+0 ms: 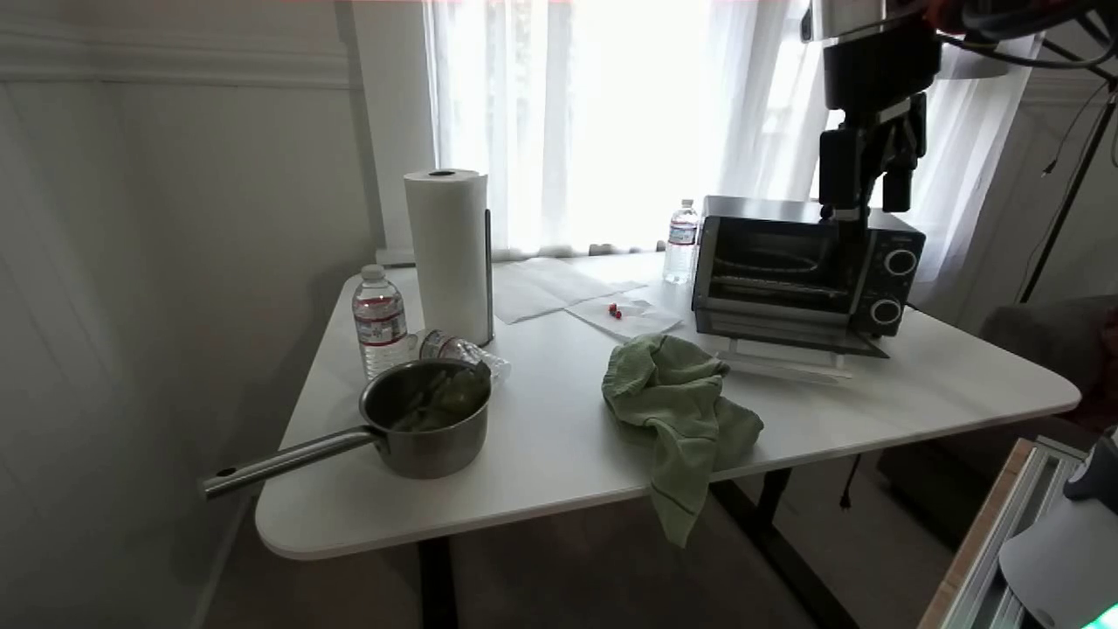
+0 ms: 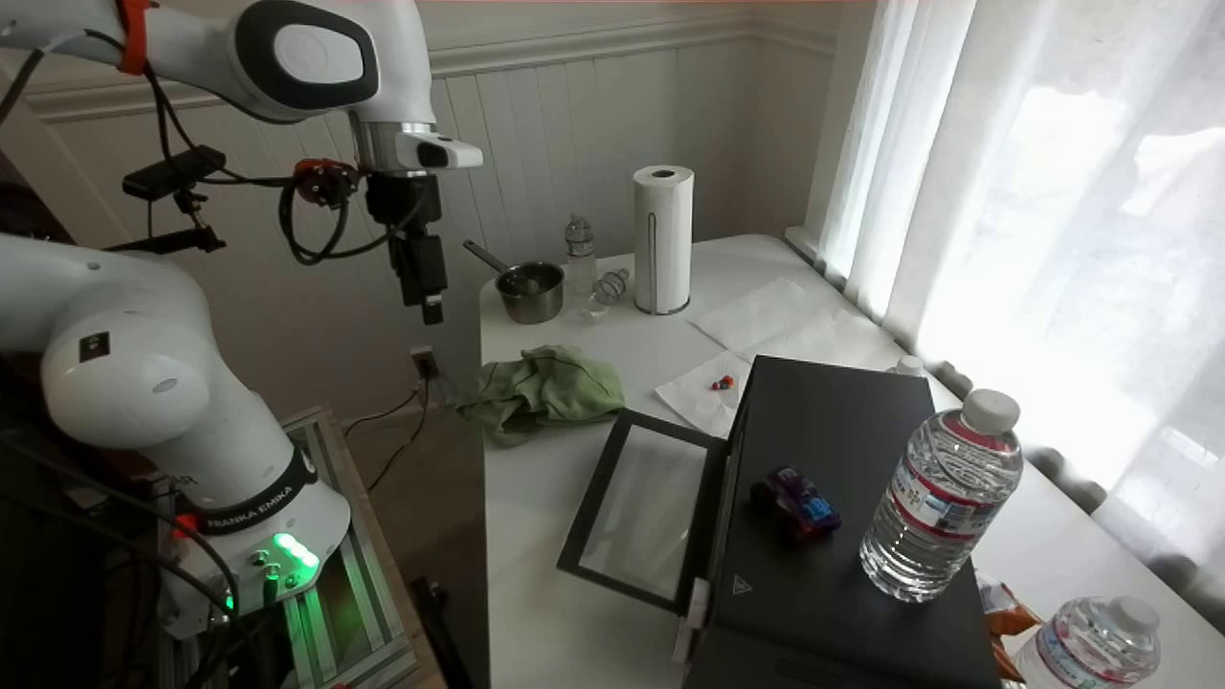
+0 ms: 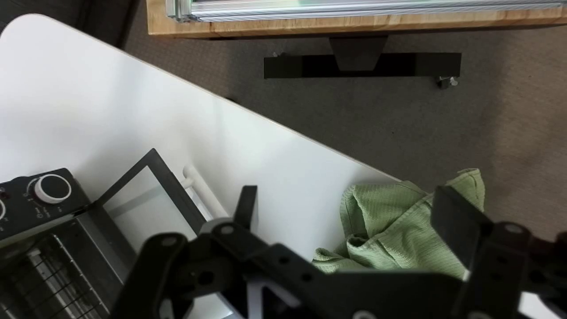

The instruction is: Use the paper towel to wipe the toaster oven door

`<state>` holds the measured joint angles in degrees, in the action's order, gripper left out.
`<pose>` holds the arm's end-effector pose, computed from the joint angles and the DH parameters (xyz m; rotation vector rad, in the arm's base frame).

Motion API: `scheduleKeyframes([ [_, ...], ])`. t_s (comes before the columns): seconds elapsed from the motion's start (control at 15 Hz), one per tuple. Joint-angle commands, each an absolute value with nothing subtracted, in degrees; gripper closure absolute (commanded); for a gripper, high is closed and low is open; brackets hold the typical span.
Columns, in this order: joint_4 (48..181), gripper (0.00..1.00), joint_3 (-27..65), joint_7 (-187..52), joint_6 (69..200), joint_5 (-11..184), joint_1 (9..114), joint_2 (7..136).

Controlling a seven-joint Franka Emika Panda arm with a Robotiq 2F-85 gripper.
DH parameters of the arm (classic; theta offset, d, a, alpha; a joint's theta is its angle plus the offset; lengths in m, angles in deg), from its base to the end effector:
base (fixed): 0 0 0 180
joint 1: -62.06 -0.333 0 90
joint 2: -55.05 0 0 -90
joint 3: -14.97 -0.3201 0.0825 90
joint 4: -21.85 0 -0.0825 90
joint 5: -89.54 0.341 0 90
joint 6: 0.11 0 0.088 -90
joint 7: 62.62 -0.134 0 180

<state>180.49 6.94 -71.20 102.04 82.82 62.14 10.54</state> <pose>0.2377 0.0175 0.4061 2.8944 -0.0352 -0.2741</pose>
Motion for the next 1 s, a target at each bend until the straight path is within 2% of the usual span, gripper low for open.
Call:
scheduleKeyframes([
  [0.0, 177.66, 0.0, 7.84, -71.61, 107.4, 82.05, 61.93, 14.98],
  [0.4, 163.47, 0.0, 8.75, -69.73, 121.5, 81.64, 62.62, 33.21],
  [0.93, 140.81, 0.0, 14.45, -63.75, 129.84, 84.06, 63.17, 56.72],
])
